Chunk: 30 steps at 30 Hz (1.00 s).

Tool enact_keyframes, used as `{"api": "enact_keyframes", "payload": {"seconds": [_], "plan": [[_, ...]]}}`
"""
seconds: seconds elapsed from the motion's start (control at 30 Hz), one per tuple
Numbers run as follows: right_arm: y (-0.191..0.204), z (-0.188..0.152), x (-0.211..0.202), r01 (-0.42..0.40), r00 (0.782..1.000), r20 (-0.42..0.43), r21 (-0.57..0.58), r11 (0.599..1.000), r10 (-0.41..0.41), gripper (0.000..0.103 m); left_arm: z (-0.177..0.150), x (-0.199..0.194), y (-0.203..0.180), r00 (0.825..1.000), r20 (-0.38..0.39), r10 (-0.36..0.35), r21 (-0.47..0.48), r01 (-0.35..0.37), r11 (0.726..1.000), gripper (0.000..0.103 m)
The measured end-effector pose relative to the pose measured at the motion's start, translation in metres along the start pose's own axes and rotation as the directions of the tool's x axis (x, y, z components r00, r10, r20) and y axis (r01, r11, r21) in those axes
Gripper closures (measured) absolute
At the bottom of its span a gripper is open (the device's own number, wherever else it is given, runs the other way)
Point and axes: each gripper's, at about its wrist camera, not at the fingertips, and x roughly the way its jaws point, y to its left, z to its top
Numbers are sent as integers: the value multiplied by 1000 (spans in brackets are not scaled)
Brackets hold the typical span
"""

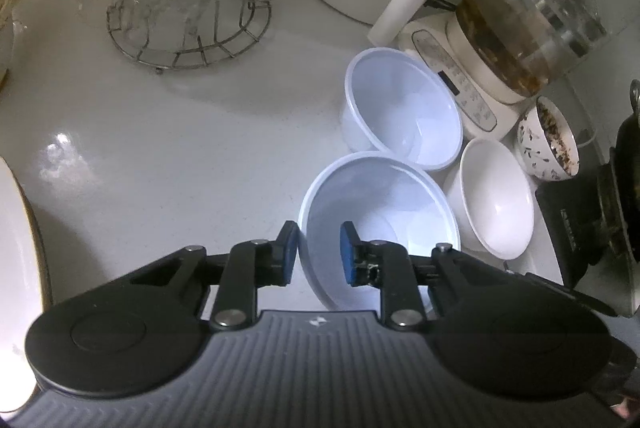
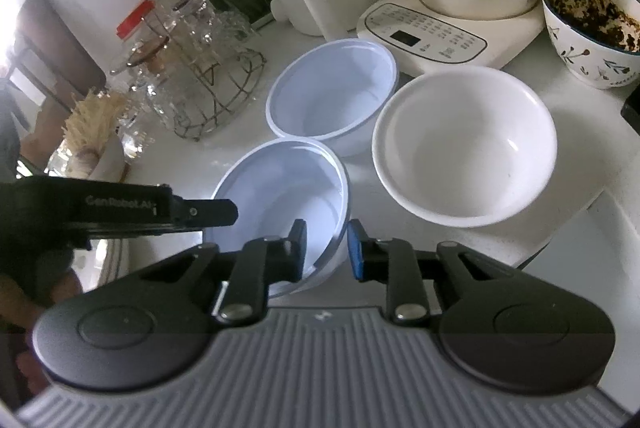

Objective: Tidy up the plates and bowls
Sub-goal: 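Close both grippers on the rim of a white plastic bowl, then lift the plastic bowl with both grippers and carry it toward the leaf-print plates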

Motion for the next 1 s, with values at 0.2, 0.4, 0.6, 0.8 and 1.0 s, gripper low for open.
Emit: {"api": "enact_keyframes", "payload": {"seconds": [0.2,0.4,0.6,0.8,1.0], "plan": [[15,4,-3,-22,1000,-11,-42,999,22,78,2,-18,7,999,33,13,-8,-13,1000,76],[39,14,-1,-49,999,-16,-93,995,47,78,3,-46,25,998,69,16,-65,-11,998,76],[67,24,2,-96,995,-15,-159,983,95,78,4,-79,47,991,133,31,-136,-12,991,75],[86,25,25,-134,991,-43,-227,965,128,78,-3,-80,78,986,152,63,-210,-30,977,75],[93,24,48,-146,988,-76,-232,962,132,78,-7,-68,98,988,128,90,-268,-53,962,75]]}}
